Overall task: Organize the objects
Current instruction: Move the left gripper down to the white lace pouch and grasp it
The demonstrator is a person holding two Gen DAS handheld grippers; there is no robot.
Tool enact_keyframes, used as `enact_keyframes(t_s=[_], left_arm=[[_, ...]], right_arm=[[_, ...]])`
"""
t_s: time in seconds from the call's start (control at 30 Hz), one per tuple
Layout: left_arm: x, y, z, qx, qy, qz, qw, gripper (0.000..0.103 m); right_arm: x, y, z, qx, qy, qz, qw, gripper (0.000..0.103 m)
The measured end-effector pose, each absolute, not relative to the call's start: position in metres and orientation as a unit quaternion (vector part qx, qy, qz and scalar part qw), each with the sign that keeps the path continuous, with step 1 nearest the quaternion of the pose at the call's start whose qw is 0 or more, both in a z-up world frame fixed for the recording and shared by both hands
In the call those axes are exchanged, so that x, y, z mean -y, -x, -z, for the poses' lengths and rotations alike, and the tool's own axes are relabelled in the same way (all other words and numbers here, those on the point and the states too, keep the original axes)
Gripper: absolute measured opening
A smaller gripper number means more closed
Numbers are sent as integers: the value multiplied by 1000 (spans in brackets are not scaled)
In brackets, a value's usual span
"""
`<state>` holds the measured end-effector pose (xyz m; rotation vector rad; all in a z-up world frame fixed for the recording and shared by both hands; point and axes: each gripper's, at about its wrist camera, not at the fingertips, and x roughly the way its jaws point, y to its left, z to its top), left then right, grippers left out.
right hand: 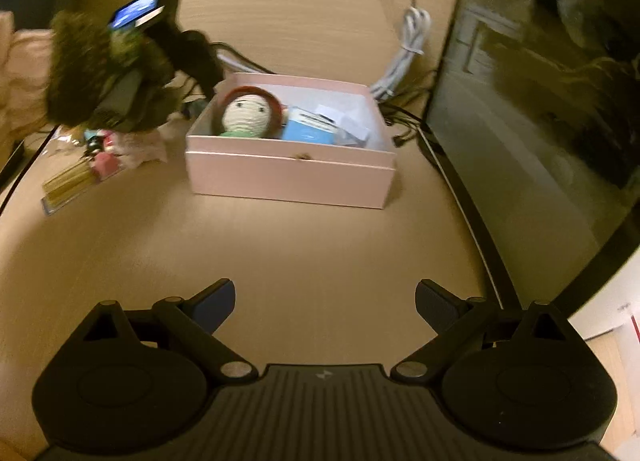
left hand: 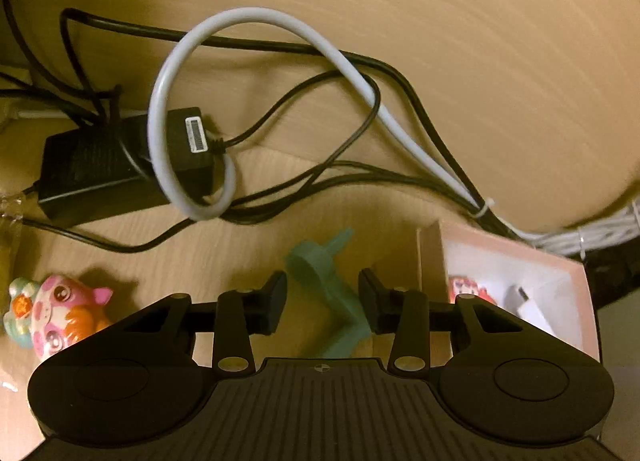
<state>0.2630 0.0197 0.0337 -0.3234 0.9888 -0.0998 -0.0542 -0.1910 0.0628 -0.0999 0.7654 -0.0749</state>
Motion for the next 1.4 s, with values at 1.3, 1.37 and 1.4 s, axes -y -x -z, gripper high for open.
enact_keyframes(t_s=[1.3, 1.37, 1.4], left_arm=[[-95, -4, -65, -389, 185, 203, 879, 27], [-107, -3, -82, -355, 200, 186, 894, 27], [-115, -2, -89, -341, 206, 176, 900, 28]], right_arm=[[184, 2, -9, -432, -5, -3, 902, 103], [185, 4, -8, -426, -5, -3, 905, 103], [185, 5, -8, -424, -5, -3, 906, 103]])
